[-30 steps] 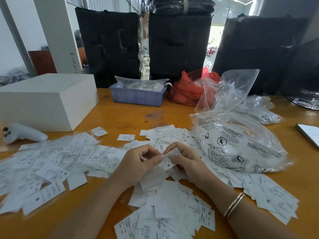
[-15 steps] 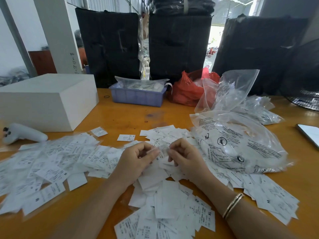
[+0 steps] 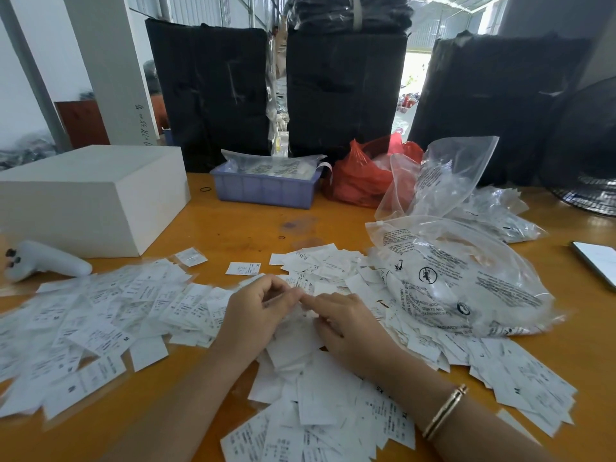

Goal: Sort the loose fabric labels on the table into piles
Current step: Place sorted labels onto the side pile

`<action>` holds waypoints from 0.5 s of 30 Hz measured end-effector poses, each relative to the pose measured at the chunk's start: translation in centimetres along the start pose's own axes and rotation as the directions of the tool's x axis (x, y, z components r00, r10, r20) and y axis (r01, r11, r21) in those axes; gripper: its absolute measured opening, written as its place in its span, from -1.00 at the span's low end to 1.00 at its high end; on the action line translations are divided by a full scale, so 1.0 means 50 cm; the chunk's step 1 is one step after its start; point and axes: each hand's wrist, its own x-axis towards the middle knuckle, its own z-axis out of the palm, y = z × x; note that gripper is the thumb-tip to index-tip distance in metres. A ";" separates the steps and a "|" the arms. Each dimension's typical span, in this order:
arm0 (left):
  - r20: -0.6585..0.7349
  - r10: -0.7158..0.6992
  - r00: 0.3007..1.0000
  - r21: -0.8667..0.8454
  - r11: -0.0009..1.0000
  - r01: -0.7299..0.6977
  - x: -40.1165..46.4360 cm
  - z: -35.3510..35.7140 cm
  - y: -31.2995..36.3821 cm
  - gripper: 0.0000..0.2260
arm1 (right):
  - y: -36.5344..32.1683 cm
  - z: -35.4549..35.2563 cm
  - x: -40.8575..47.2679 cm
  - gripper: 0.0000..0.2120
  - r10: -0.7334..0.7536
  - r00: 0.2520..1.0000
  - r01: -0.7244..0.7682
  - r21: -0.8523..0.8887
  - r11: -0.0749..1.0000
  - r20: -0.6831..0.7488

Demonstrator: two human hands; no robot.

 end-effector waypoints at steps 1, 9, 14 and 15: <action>-0.007 0.006 1.000 0.000 1.000 -0.006 0.000 -0.001 0.002 -0.76 | 0.000 0.001 0.000 -0.59 0.023 1.000 -0.024 0.063 0.998 0.006; 0.100 0.038 0.994 -0.025 0.999 -0.036 -0.006 0.008 0.011 -0.89 | 0.008 -0.007 0.008 -0.88 0.336 0.940 -0.294 0.353 0.888 -0.062; 0.041 -0.006 0.999 -0.021 1.000 0.007 -0.001 0.001 0.012 -0.87 | 0.005 -0.014 0.008 -0.88 0.359 0.932 -0.306 0.412 0.858 -0.054; 0.028 -0.021 0.999 -0.029 0.999 0.022 -0.001 0.000 0.011 -0.87 | 0.003 -0.014 0.008 -0.87 0.354 0.934 -0.304 0.417 0.857 -0.047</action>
